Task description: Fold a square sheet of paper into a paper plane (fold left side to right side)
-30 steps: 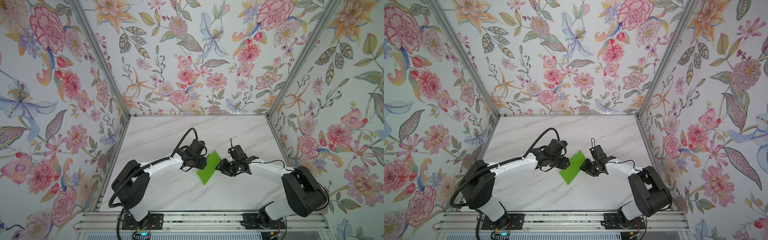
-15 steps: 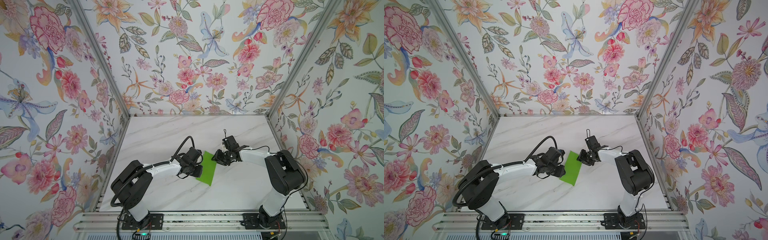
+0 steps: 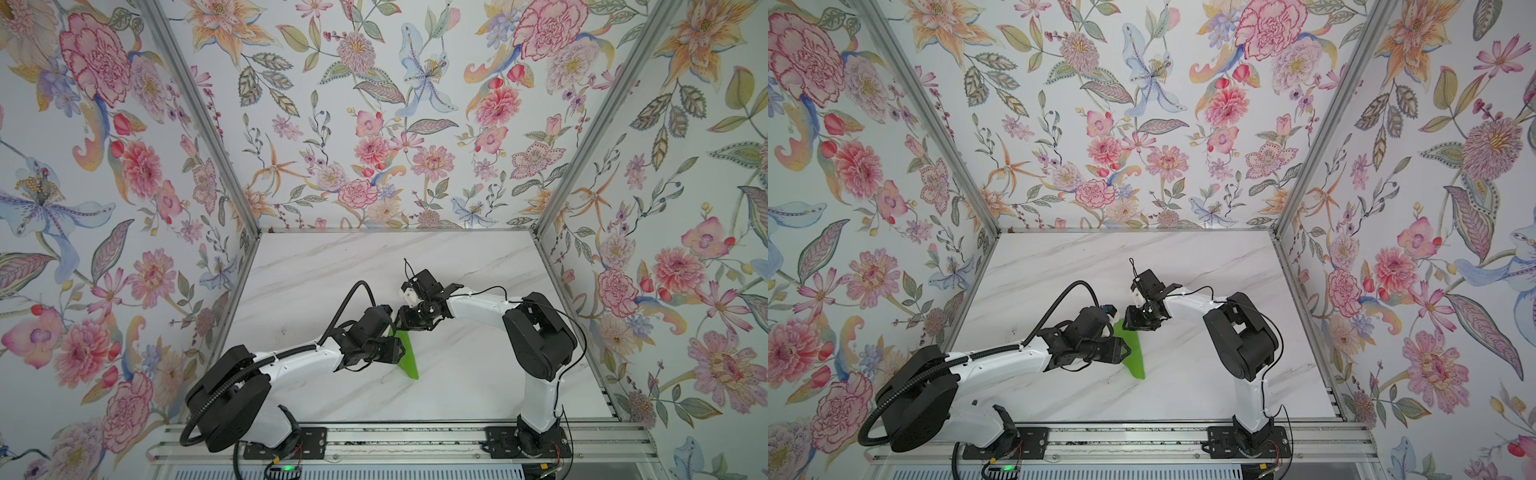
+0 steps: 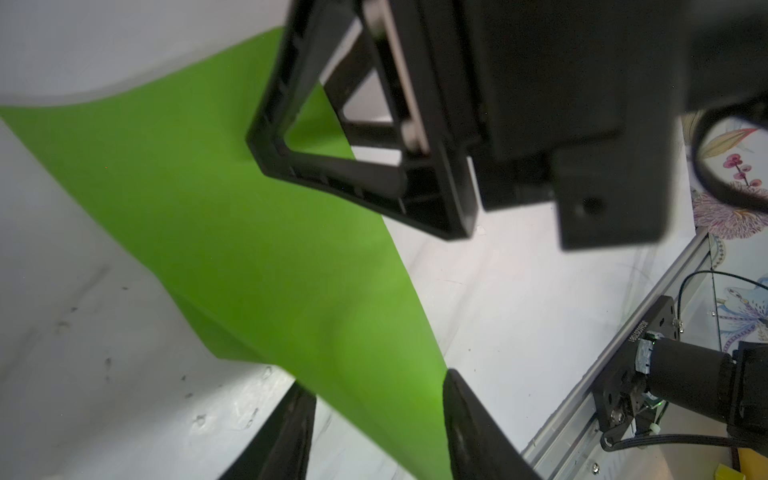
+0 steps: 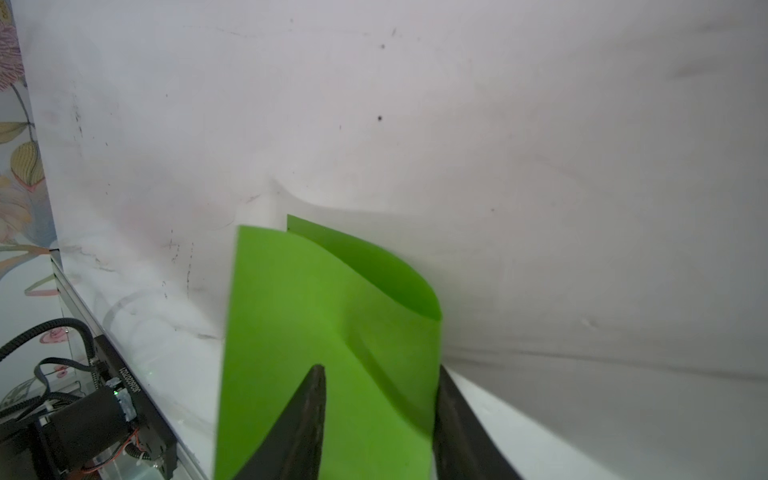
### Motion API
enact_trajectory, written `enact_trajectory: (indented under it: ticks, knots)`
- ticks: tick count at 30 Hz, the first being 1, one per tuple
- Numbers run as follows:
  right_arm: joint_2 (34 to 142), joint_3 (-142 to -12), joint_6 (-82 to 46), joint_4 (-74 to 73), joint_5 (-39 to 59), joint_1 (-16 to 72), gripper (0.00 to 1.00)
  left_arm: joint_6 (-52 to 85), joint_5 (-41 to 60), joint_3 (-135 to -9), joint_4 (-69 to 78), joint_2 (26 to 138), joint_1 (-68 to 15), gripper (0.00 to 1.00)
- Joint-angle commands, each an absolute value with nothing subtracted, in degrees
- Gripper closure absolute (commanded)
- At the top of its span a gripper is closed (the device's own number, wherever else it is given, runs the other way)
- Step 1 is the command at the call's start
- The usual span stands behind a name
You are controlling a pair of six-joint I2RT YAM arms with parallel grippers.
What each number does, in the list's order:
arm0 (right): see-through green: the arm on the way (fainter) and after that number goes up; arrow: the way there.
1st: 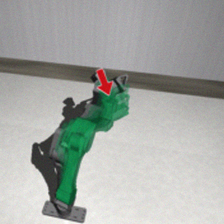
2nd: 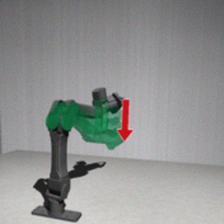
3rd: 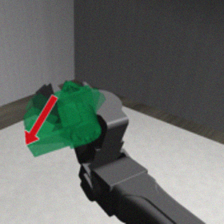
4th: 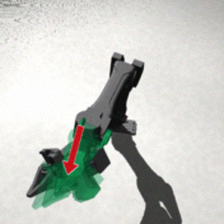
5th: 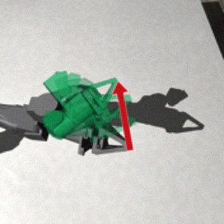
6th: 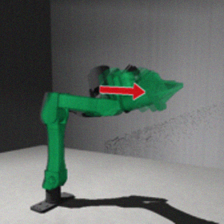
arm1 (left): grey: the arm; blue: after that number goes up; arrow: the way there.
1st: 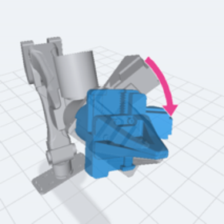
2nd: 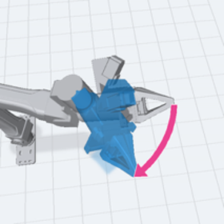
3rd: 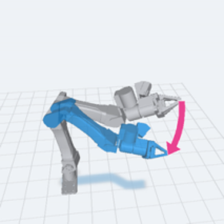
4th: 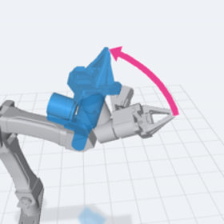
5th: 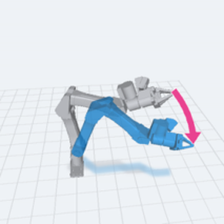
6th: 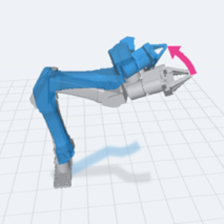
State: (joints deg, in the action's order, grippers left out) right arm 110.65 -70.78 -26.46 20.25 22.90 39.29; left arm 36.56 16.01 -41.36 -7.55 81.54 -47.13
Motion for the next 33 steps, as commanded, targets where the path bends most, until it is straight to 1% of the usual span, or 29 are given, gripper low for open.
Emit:
enact_trajectory:
  ticks: [1, 4, 12, 18, 20, 23, 26, 33]
  knots:
    - [107.14, -70.24, -22.69, 22.55, 21.34, 40.14, 0.57, 37.25, 14.12, -39.41, -7.23, 80.27, -44.62, 0.49]
    - [104.10, -68.66, -22.49, 22.68, 19.17, 40.45, 0.56, 36.40, 15.23, -38.94, -6.90, 80.48, -42.58, 0.52]
    - [94.07, -63.21, -20.47, 23.26, 12.84, 42.72, 0.55, 34.90, 17.26, -39.38, -7.04, 82.29, -40.73, 0.68]
    - [84.44, -56.20, -13.07, 19.71, 7.57, 49.53, 0.54, 35.14, 17.75, -39.11, -6.94, 82.79, -40.34, 0.79]
    - [82.44, -54.61, -10.21, 19.39, 7.38, 51.77, 0.53, 35.32, 17.92, -39.20, -6.94, 82.75, -40.17, 0.82]
    - [78.97, -49.57, -3.32, 15.84, 1.00, 58.69, 0.52, 35.66, 18.06, -39.44, -6.86, 82.71, -40.08, 0.84]
    - [77.03, -45.36, 0.32, 12.10, -4.24, 64.41, 0.50, 35.94, 18.19, -39.46, -6.94, 82.71, -39.76, 0.86]
    - [80.00, -42.30, 3.35, 5.10, -11.19, 72.42, 0.48, 36.34, 18.78, -39.55, -6.86, 82.77, -39.73, 0.87]
